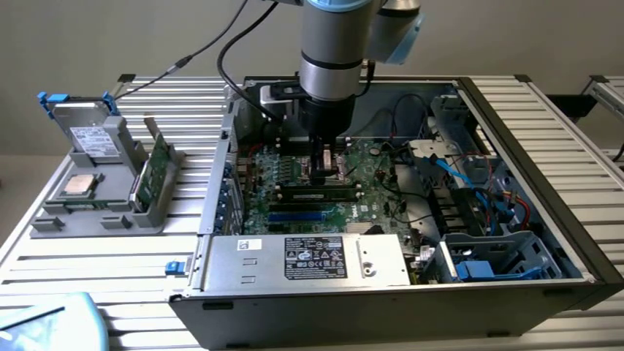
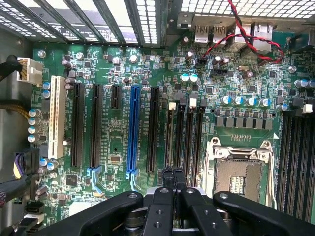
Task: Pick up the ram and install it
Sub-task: 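Press down the ram until it locks into place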
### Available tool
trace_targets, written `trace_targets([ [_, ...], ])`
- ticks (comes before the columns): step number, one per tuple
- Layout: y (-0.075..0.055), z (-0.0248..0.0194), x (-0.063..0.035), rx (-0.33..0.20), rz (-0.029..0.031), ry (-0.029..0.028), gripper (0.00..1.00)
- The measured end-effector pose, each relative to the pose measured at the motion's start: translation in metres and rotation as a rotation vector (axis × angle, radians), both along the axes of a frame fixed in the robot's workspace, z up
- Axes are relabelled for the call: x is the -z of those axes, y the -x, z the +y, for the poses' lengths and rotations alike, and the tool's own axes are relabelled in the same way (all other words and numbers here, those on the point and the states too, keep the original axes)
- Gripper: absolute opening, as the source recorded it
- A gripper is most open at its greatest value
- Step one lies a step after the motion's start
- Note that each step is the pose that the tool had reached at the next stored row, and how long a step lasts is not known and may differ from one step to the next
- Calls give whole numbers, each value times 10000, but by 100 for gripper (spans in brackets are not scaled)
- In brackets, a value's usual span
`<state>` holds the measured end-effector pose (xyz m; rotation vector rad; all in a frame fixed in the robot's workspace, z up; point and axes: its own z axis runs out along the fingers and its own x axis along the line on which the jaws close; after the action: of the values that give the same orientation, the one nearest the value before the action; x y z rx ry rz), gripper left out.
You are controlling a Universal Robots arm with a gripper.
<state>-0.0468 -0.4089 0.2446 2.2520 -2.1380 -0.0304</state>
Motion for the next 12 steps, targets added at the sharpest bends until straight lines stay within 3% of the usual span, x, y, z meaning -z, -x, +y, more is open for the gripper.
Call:
trace_targets([
  [12, 0, 0, 0, 84, 0, -1, 11],
])
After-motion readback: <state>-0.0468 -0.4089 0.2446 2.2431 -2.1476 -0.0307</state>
